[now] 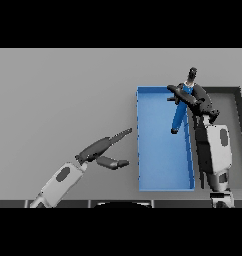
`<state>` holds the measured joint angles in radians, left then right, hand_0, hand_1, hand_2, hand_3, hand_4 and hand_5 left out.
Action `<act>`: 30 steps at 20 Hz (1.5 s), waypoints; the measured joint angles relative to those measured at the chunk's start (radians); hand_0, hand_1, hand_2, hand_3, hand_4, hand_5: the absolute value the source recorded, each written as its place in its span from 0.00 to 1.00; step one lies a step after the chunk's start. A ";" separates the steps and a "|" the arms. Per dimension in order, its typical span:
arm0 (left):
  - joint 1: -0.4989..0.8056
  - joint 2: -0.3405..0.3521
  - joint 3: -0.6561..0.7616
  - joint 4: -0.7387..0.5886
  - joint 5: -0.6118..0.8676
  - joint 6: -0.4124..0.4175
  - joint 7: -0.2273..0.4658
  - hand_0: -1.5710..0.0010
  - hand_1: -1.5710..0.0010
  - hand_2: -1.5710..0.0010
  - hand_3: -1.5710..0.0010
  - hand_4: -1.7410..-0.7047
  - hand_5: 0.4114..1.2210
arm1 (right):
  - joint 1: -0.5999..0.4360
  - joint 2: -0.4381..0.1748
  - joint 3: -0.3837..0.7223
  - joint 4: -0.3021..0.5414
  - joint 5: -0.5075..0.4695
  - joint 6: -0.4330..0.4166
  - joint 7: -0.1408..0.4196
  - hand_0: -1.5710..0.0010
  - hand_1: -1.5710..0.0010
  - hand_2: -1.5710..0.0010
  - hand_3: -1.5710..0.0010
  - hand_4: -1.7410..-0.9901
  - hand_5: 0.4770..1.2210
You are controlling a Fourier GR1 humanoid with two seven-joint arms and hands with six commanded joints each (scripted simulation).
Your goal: Pick up the blue pipe and place it into the blue bin.
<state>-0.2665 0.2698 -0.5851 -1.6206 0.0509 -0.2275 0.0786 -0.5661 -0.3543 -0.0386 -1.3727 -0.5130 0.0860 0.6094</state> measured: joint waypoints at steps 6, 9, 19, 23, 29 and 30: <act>0.015 -0.016 -0.021 -0.013 -0.017 0.016 0.020 1.00 1.00 1.00 1.00 0.88 0.08 | 0.106 -0.093 0.208 0.024 -0.025 -0.082 0.000 0.00 0.00 0.00 0.45 0.16 0.96; 0.011 -0.010 -0.012 -0.012 -0.012 0.016 0.030 1.00 1.00 1.00 1.00 0.88 0.08 | 0.097 -0.195 0.382 0.080 -0.184 -0.201 0.000 0.25 0.30 0.32 0.59 0.35 0.94; 0.005 -0.022 -0.021 -0.008 -0.009 0.011 0.031 1.00 1.00 1.00 1.00 0.88 0.08 | -0.014 -0.364 0.688 0.072 -0.281 -0.157 -0.010 0.90 0.92 0.93 0.96 0.73 0.58; 0.026 -0.002 -0.016 -0.027 -0.003 0.010 0.023 1.00 1.00 1.00 1.00 0.88 0.07 | -0.009 -0.376 0.700 0.066 -0.260 -0.163 -0.004 0.96 0.97 0.97 0.98 0.74 0.46; 0.017 0.003 -0.015 -0.031 -0.018 0.020 0.037 1.00 1.00 1.00 1.00 0.88 0.07 | 0.006 -0.379 0.713 0.040 -0.255 -0.184 -0.027 0.99 0.99 0.99 0.99 0.74 0.40; 0.014 -0.001 -0.015 -0.019 -0.022 0.021 0.038 1.00 1.00 1.00 1.00 0.88 0.08 | -0.005 -0.373 0.719 0.046 -0.245 -0.178 -0.031 0.99 0.99 0.99 0.99 0.74 0.39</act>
<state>-0.2529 0.2690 -0.6004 -1.6393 0.0286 -0.2061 0.1170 -0.5711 -0.7271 0.6802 -1.3263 -0.7577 -0.0922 0.5783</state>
